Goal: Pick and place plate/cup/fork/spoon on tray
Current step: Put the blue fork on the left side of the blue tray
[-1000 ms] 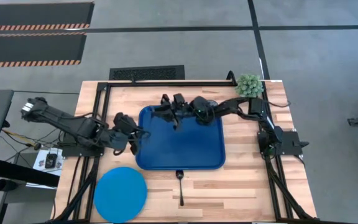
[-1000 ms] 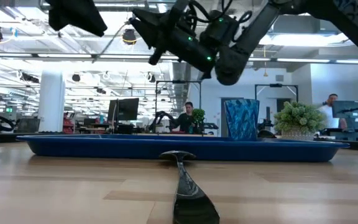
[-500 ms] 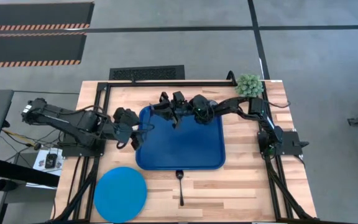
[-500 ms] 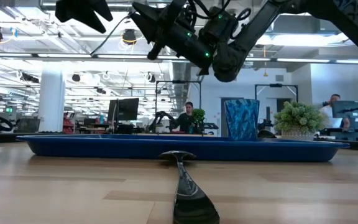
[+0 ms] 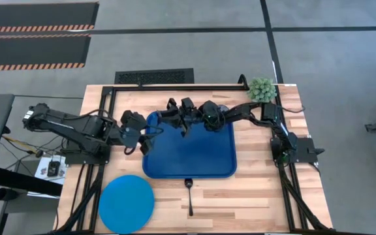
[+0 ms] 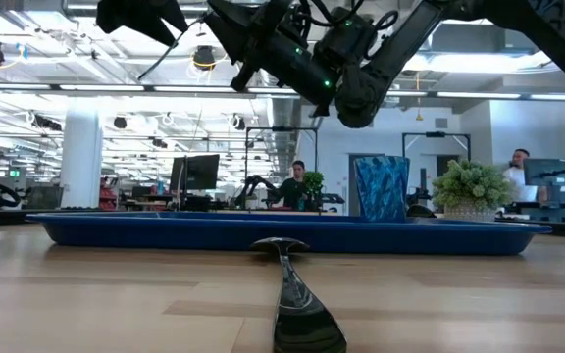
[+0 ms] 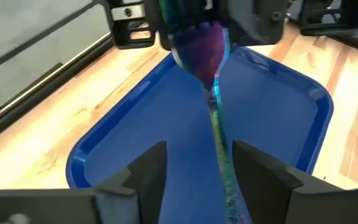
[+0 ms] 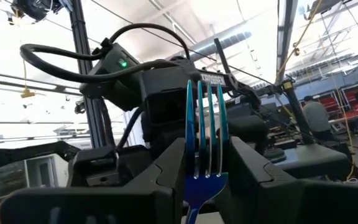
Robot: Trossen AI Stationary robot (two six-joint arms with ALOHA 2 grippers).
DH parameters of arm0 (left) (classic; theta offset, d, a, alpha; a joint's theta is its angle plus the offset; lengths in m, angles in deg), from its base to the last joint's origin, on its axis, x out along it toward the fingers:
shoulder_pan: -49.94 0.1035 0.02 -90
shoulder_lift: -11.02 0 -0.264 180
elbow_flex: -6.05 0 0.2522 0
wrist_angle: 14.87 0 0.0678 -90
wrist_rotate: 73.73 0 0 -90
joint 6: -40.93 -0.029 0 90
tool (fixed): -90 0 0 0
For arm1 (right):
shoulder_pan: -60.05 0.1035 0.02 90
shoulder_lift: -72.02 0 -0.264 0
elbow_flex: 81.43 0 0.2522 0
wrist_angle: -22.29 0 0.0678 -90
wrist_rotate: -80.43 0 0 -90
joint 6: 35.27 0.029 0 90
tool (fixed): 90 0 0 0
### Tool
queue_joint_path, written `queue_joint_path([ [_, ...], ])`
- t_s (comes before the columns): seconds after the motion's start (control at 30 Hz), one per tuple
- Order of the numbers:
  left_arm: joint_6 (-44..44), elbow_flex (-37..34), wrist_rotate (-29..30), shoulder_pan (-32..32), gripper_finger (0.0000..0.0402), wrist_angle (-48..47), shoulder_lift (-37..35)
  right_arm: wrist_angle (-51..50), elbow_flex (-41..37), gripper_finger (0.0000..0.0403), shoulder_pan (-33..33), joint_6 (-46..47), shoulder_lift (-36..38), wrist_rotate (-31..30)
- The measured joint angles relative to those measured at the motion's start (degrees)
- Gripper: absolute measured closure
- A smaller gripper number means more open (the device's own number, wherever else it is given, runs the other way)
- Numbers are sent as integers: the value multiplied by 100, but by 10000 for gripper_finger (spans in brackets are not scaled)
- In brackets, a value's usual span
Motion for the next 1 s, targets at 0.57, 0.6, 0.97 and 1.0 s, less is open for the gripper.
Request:
queue_joint_path([
  [0.57, -570, -2, -115, 136, 311, 517, -2, 108, 0, 304, 66, 0, 4, -2],
  [0.6, -570, -2, -115, 148, 313, 515, -2, 105, 0, 304, 66, 0, 4, -3],
  [0.97, -892, -4, -255, 191, 381, 677, -3, 145, 0, 304, 66, -12, 7, -11],
  [1.0, -896, -4, -257, 216, 389, 683, -4, 154, 0, 304, 66, -23, 8, -14],
])
